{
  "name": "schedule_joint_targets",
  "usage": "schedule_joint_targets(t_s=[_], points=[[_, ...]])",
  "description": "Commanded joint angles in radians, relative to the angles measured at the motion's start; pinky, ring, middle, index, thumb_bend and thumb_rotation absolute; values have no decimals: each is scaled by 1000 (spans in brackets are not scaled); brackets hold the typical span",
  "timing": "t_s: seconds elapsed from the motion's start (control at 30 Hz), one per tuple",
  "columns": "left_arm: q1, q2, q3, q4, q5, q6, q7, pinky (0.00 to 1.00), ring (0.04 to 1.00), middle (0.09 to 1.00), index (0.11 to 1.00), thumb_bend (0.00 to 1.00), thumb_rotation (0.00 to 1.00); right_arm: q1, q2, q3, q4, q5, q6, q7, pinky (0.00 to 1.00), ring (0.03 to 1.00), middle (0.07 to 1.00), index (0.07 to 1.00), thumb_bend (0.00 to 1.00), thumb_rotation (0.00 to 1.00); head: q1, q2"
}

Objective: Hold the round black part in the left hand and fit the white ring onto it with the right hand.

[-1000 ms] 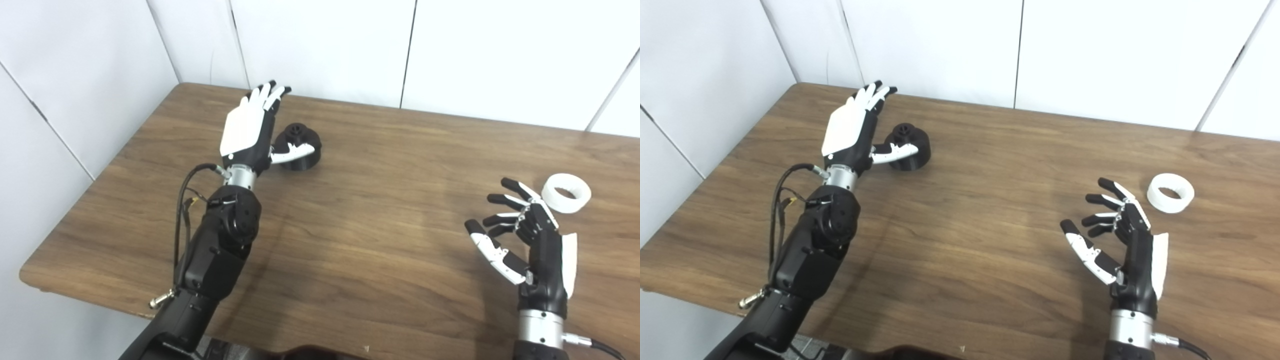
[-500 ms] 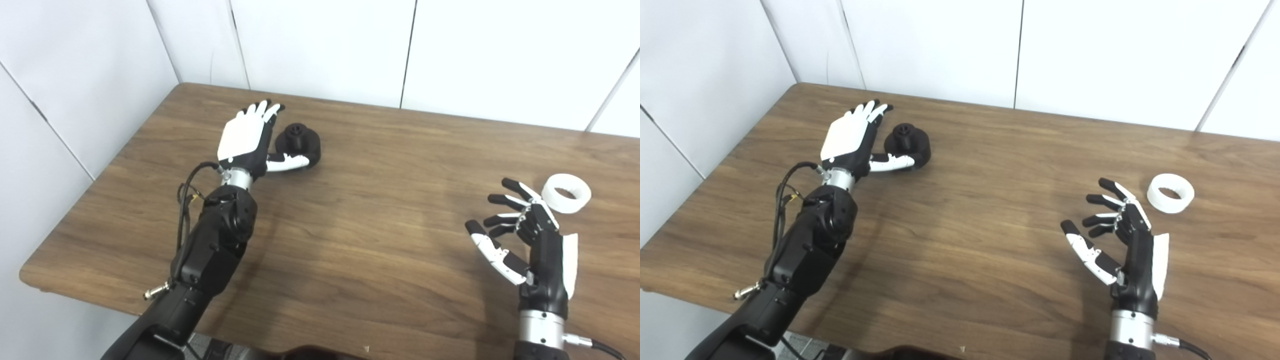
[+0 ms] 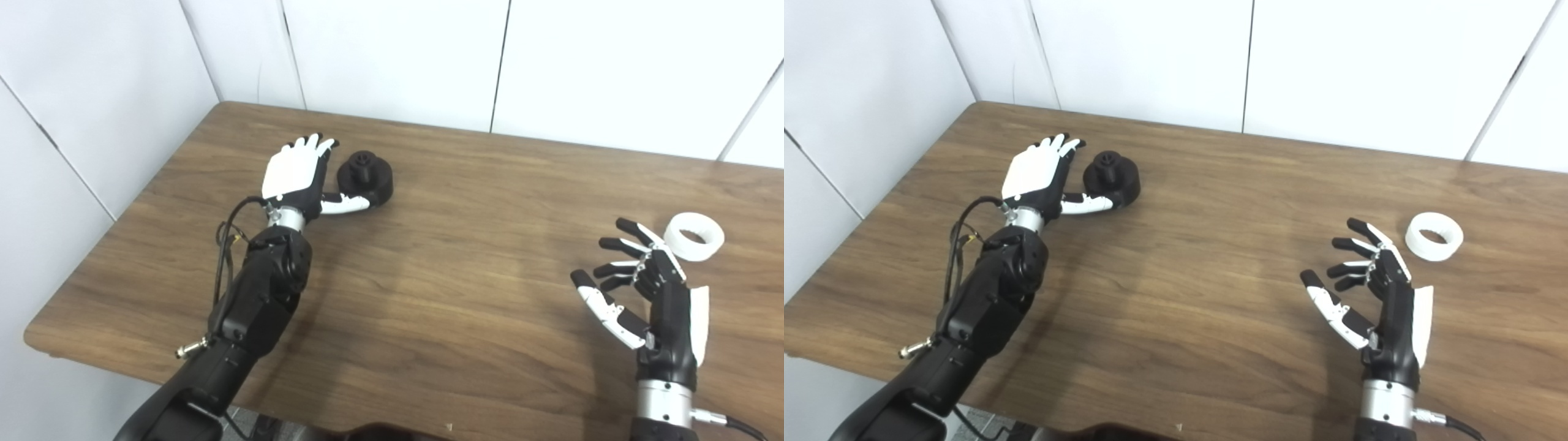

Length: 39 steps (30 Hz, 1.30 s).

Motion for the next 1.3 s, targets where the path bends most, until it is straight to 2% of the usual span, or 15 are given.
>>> schedule_joint_targets(t_s=[0.0, 0.17, 0.57, 1.27], points=[[-61, 31, 4, 4, 16, -3, 37, 1000, 1000, 1000, 898, 1000, 622, 63, -23, -19, 13, -14, -7, -2, 369, 486, 661, 761, 628, 183, 2, 2], [-69, 35, -4, 35, 8, -3, 23, 1000, 1000, 1000, 898, 1000, 631, 61, -23, -18, 18, -13, -15, -2, 367, 481, 657, 760, 628, 181, -2, 3], [-88, 29, -11, 114, -30, -32, 48, 1000, 1000, 1000, 903, 1000, 620, 64, -20, -17, 7, -7, 4, 5, 372, 487, 659, 765, 629, 180, -4, 5], [-120, 18, -38, 180, -67, -55, 77, 1000, 1000, 1000, 889, 1000, 608, 66, -15, -14, -6, -16, 13, 3, 372, 489, 657, 760, 631, 186, -9, 14]])
